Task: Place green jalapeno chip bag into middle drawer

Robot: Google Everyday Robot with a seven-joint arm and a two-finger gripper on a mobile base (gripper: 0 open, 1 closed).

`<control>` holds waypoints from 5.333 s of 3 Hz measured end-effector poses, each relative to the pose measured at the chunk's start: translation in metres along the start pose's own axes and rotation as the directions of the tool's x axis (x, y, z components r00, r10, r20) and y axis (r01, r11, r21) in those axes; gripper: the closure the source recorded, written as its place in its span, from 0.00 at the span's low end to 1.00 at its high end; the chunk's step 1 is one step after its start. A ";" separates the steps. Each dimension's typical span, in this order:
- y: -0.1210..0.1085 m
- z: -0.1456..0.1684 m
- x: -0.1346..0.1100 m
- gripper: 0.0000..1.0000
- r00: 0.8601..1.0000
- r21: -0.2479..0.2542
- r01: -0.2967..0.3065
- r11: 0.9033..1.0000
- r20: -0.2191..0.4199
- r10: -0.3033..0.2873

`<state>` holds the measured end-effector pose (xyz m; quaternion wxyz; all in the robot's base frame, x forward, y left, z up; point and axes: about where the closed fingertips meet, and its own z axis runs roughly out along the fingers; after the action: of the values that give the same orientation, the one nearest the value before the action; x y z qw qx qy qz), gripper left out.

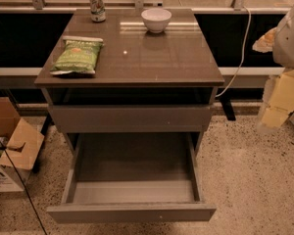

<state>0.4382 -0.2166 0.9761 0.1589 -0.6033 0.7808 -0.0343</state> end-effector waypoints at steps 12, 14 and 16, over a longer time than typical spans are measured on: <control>-0.125 0.196 -0.319 0.00 0.804 -0.056 0.119 0.991 0.592 -0.063; -0.124 0.216 -0.376 0.00 0.773 -0.105 0.153 0.983 0.632 -0.053; -0.116 0.238 -0.416 0.00 0.763 -0.166 0.180 0.970 0.646 -0.031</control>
Offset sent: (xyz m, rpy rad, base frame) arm 0.0381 0.0586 -0.0197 0.1646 -0.0471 0.0841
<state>0.7070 0.1814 0.8655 0.3452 -0.6358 0.6438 0.2494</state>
